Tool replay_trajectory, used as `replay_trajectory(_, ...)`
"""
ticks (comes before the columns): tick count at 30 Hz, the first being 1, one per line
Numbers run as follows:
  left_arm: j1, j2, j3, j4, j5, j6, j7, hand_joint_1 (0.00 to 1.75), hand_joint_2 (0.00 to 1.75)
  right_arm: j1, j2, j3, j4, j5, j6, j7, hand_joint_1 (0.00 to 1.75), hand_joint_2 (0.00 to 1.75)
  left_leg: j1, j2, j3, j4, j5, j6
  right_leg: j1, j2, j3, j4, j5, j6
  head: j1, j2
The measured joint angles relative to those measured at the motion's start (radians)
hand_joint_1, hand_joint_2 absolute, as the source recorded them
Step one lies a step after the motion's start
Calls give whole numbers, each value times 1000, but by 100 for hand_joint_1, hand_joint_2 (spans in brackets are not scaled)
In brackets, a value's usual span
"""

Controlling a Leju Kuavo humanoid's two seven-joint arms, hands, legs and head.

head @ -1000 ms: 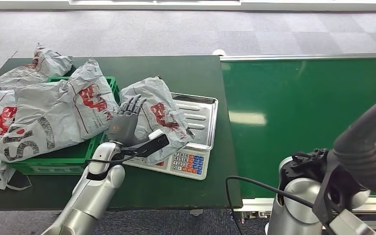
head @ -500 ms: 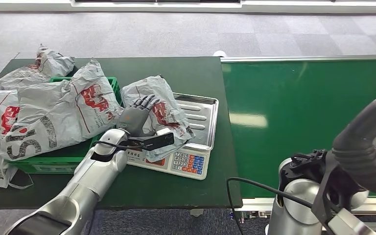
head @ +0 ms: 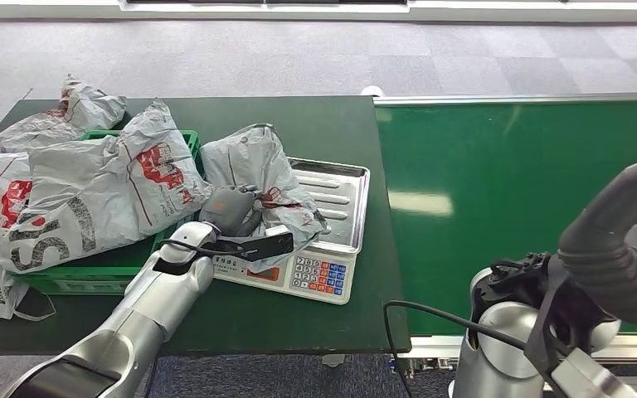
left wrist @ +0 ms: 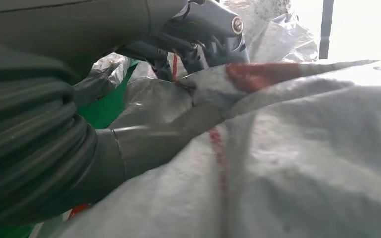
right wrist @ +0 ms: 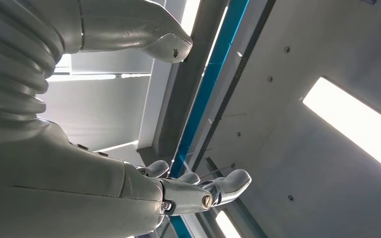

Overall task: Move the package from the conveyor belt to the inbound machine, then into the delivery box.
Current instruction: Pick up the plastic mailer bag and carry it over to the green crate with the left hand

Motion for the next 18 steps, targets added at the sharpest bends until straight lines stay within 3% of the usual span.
replay_trajectory(9, -9, 14, 0, 21, 18, -8, -39, 175, 175, 0, 0, 4, 9, -12, 0, 0, 0, 175, 0, 0, -1, 0, 0, 0, 0, 0, -1, 0, 0, 0, 0, 0)
replay_trajectory(12, -9, 19, 3, 25, 35, 30, -46, 175, 175, 0, 0, 4, 11, -12, 0, 0, 0, 175, 0, 0, -1, 0, -1, -1, 0, 0, -2, 0, -1, 0, 0, 0)
replay_trajectory(14, -1, 21, 15, 18, 65, 128, -46, 175, 175, 1, 0, 4, 11, -12, 0, 0, 0, 175, 0, 0, -1, 0, 0, -1, 0, 1, -2, 0, 0, 0, 0, 0)
replay_trajectory(18, 34, 24, 109, -110, 126, 481, -35, 175, 175, 7, -2, 4, 11, -19, 0, 0, 0, 175, 0, 0, -3, 0, 0, -1, 1, 1, -4, 0, 0, 0, 0, 0)
